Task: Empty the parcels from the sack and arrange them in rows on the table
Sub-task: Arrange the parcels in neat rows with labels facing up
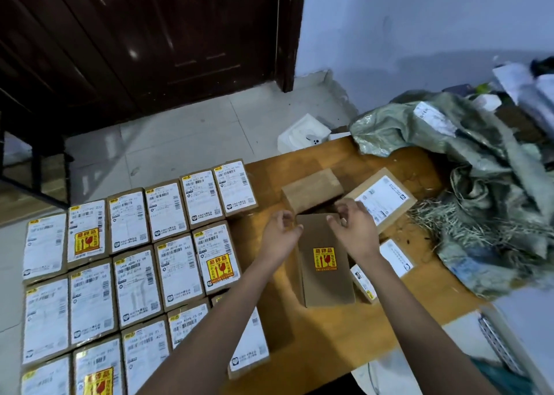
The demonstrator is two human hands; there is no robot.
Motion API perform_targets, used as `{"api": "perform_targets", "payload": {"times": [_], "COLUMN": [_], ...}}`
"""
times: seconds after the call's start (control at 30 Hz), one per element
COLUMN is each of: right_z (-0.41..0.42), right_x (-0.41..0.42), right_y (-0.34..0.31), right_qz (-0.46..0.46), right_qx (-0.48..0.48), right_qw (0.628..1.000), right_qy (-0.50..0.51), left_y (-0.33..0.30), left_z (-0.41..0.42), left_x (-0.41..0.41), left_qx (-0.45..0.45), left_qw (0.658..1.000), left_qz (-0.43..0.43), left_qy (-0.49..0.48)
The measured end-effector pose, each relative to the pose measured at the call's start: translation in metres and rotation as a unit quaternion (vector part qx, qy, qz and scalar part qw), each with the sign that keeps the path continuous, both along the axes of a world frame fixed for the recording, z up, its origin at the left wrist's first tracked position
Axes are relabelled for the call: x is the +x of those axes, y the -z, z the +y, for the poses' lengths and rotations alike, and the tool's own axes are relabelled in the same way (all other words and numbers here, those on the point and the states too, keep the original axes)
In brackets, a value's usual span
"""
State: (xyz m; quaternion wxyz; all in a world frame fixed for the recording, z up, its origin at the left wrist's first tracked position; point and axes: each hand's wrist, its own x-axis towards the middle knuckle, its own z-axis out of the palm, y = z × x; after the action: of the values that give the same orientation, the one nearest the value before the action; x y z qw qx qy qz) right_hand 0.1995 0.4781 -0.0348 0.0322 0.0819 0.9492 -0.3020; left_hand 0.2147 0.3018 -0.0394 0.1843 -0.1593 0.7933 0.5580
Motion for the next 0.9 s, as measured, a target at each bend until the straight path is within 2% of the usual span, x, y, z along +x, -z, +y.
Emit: {"api": "perform_targets", "payload": {"times": [0.27, 0.4, 0.47, 0.6, 0.7, 0.9], "right_z": [-0.003, 0.001, 0.003, 0.004, 0.001, -0.038], "right_x": [-0.088, -0.116, -0.122, -0.124, -0.126, -0.13], "right_y": [-0.003, 0.01, 0.016, 0.019, 0.008, -0.032], "right_qz": [-0.053, -0.117, -0.155, -0.148, -0.088, 0.016], "right_qx": [0.102, 0.208, 0.23, 0.21, 0.177, 0.054], "right_qw": [0.99, 0.964, 0.952, 0.956, 0.972, 0.987], "right_qy": [-0.086, -0.119, -0.131, -0.141, -0.129, -0.152], "left_y": [0.007, 0.014, 0.015, 0.009, -0.006, -0.042], "left_z": [0.02, 0.027, 0.031, 0.039, 0.036, 0.001], "left_x": [-0.055, -0.07, -0.072, -0.074, -0.072, -0.046], "left_qx": [-0.039, -0.023, -0.019, 0.009, 0.04, 0.084], "left_qw": [0.993, 0.986, 0.983, 0.983, 0.984, 0.965], "left_qz": [-0.088, -0.131, -0.15, -0.131, -0.078, -0.039], "left_qy": [-0.073, -0.099, -0.106, -0.132, -0.152, -0.245]}}
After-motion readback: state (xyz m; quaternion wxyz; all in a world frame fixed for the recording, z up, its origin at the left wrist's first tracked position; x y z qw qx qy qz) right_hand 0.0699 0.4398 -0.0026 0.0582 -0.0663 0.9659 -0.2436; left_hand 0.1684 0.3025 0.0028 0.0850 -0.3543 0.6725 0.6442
